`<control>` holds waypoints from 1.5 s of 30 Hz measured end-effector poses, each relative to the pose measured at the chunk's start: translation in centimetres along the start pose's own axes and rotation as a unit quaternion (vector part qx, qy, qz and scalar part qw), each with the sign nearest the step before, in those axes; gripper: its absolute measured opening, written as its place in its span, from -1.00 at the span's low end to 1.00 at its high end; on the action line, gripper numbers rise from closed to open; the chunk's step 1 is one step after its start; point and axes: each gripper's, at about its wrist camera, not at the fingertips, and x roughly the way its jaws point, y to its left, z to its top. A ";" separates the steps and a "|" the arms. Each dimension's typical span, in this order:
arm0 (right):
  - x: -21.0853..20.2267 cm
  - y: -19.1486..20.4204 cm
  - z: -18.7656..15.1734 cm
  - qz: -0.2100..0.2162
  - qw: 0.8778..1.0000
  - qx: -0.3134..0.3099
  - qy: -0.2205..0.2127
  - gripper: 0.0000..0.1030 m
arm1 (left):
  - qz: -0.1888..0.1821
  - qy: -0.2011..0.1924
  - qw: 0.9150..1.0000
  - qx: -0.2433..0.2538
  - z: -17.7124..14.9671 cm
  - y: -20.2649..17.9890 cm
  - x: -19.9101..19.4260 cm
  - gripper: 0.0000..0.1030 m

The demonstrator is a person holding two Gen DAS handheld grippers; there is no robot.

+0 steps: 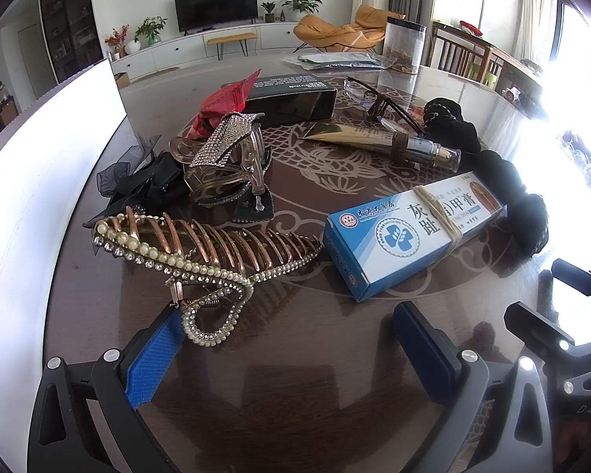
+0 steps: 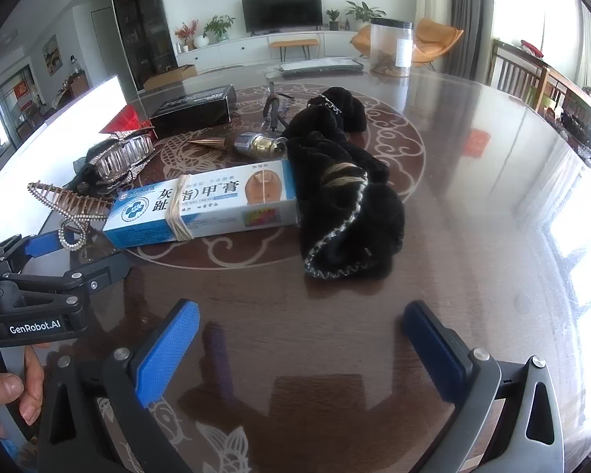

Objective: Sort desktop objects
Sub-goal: 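Move the left tool toward the copper spiral pearl hair clip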

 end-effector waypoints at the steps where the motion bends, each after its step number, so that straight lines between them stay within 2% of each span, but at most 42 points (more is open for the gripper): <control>1: 0.0 0.0 0.0 -0.001 1.000 -0.001 0.000 1.00 | 0.000 0.000 1.000 0.000 0.0 0.0 0.0 1.00; 9: 0.5 0.8 0.1 -0.024 0.999 -0.023 0.013 1.00 | -0.009 0.003 1.000 0.012 1.3 -0.2 0.9 1.00; 20: 0.4 0.5 0.0 -0.022 1.000 -0.018 0.012 1.00 | -0.011 0.003 1.000 0.016 4.5 -0.8 3.0 1.00; 34: 0.4 0.4 0.0 -0.020 1.000 -0.018 0.011 1.00 | -0.011 0.002 1.000 0.015 4.1 -0.7 2.8 1.00; 45: 0.3 0.5 -0.1 -0.023 0.999 -0.021 0.012 1.00 | -0.027 0.007 0.999 0.039 2.1 -0.3 1.4 1.00</control>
